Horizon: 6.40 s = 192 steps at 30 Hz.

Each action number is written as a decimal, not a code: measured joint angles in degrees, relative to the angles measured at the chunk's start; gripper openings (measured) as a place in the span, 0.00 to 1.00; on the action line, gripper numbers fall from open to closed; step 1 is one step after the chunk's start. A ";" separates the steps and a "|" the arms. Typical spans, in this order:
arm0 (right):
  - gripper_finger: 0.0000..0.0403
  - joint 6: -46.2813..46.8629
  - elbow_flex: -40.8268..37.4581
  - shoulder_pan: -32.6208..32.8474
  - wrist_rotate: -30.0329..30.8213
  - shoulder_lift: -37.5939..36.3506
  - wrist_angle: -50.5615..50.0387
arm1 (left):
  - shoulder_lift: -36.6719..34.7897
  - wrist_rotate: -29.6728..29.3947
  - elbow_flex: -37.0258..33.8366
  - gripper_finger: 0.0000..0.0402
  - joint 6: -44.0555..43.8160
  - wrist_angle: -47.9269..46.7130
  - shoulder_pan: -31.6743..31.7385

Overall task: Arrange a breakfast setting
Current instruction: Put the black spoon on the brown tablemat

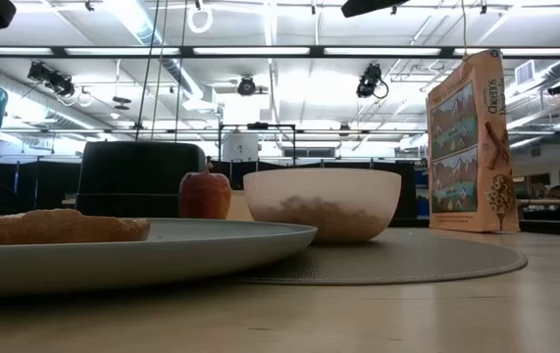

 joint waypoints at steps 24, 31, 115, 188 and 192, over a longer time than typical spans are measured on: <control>0.77 3.05 0.03 0.00 -0.39 0.00 -2.12 | -4.73 3.48 0.00 0.42 5.82 0.60 0.00; 0.77 -0.91 0.04 0.04 2.46 0.00 -2.12 | -5.81 -1.31 1.03 0.40 26.66 1.46 0.00; 0.77 8.97 0.00 -4.86 20.85 0.04 6.83 | 26.03 14.37 20.76 0.39 59.17 -3.42 -13.64; 0.77 16.85 -0.02 -3.08 10.51 0.04 5.49 | 9.66 3.26 9.86 0.39 65.60 -3.37 -18.32; 0.77 17.79 -0.02 -2.80 10.32 0.04 5.03 | 8.07 10.42 5.24 0.39 60.82 -3.40 -18.32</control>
